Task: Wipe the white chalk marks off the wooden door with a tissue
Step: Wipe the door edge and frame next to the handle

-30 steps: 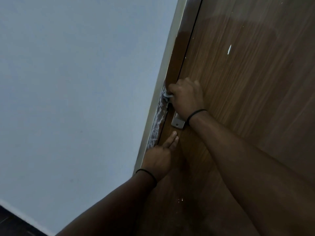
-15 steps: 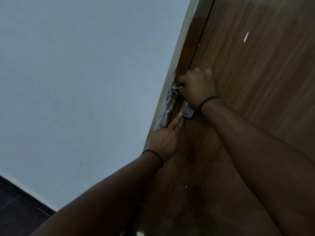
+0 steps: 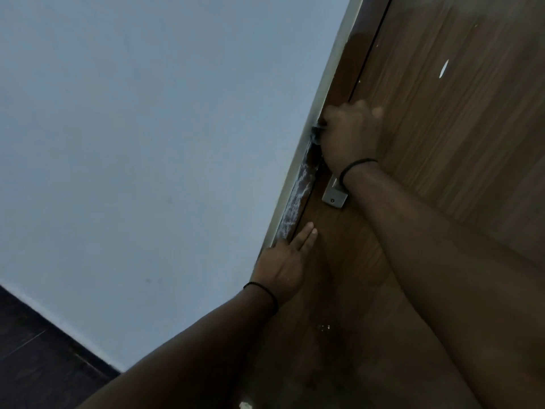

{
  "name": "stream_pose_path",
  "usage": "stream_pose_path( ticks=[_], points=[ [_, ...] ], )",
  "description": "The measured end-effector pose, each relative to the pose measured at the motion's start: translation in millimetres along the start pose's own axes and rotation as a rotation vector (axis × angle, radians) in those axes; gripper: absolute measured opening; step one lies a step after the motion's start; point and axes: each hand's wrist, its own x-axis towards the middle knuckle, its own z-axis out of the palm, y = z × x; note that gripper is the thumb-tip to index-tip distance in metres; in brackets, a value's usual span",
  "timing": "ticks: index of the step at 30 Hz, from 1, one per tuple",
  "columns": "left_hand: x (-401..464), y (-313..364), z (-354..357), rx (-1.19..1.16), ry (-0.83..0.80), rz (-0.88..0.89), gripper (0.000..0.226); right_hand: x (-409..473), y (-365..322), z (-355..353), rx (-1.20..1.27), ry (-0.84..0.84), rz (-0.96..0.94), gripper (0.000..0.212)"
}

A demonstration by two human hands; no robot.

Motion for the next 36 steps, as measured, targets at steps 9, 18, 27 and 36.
stream_pose_path(
  ticks=[9, 18, 27, 36],
  points=[
    [-21, -3, -8, 0.019, -0.183, -0.005, 0.068, -51, -20, -2, -0.049, -0.245, -0.247, 0.011],
    [-74, -25, -10, 0.038, -0.254, -0.048, 0.022, -173, -12, 30, 0.424, -0.306, -0.158, 0.009],
    [-76, -36, 17, -0.021, -0.294, -0.041, 0.028, -204, -44, 107, 0.520, -0.402, -0.059, 0.009],
    [-65, -31, 40, 0.002, -0.397, -0.079, 0.070, -156, -29, 100, 0.384, -0.004, -0.112, 0.008]
  ],
)
